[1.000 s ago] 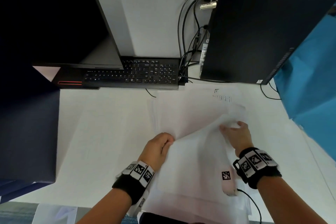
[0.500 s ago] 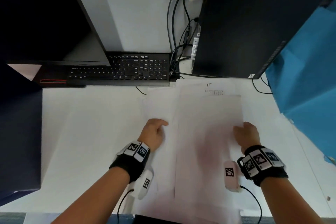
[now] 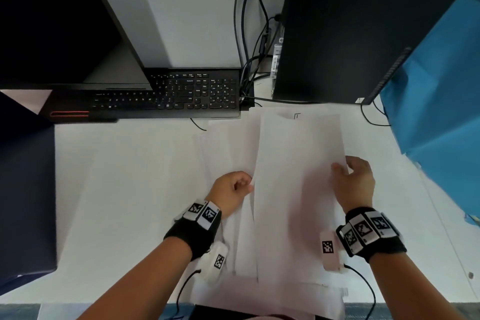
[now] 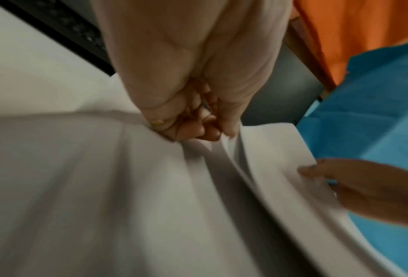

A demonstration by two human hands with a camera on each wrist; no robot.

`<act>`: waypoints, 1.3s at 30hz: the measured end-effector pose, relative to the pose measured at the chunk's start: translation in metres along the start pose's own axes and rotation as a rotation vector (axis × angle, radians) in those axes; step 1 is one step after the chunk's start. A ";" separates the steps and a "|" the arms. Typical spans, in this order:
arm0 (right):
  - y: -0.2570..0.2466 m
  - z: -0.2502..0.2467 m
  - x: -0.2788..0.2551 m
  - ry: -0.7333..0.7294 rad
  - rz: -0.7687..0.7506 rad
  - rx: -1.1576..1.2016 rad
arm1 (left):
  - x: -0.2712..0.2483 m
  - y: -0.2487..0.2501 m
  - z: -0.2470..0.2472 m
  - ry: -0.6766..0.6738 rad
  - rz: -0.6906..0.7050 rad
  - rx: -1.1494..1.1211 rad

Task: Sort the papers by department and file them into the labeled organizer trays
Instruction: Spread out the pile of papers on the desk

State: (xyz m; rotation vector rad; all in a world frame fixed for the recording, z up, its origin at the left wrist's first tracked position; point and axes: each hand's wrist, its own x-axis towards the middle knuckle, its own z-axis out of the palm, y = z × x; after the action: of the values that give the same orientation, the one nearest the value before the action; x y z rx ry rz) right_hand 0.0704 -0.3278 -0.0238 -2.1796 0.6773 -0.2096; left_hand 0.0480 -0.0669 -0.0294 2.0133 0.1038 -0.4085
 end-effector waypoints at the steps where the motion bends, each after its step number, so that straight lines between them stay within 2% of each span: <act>1: -0.001 0.000 0.001 -0.024 0.015 0.045 | -0.006 -0.003 -0.003 -0.001 0.032 0.008; 5: -0.004 0.002 0.005 -0.220 0.101 0.292 | -0.023 -0.024 -0.017 0.045 0.048 -0.108; 8: -0.006 0.008 0.004 -0.398 0.227 0.409 | -0.031 -0.032 -0.025 0.083 0.053 -0.173; 12: -0.008 0.013 0.008 -0.553 0.221 0.315 | -0.035 -0.034 -0.031 -0.016 0.029 -0.121; 17: -0.002 0.013 0.014 -0.652 0.154 0.113 | -0.001 -0.030 -0.050 0.229 -0.051 0.058; 21: -0.003 0.014 0.010 -0.660 0.168 0.152 | 0.035 -0.015 -0.062 0.269 -0.159 0.096; 23: -0.002 0.017 0.008 -0.640 0.134 0.142 | 0.048 -0.012 -0.066 0.304 -0.164 0.064; 27: -0.003 0.026 0.007 -0.604 0.107 0.126 | 0.061 -0.003 -0.070 0.391 -0.099 -0.093; 29: -0.005 0.029 0.008 -0.589 0.102 0.146 | 0.061 0.000 -0.072 0.426 -0.042 -0.085; 32: -0.008 0.029 0.013 -0.554 0.158 0.223 | 0.051 0.005 -0.073 0.387 0.083 -0.142; 34: -0.012 0.029 0.016 -0.556 0.178 0.268 | 0.041 0.006 -0.071 0.366 0.079 -0.264; 39: -0.022 0.033 0.016 -0.613 0.220 0.287 | 0.028 0.009 -0.063 0.292 -0.100 -0.871</act>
State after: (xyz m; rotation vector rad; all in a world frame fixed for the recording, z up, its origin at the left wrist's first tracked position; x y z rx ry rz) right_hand 0.1047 -0.3025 -0.0296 -1.7406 0.4875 0.4371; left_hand 0.0917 -0.0184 -0.0053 1.1916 0.4789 -0.0881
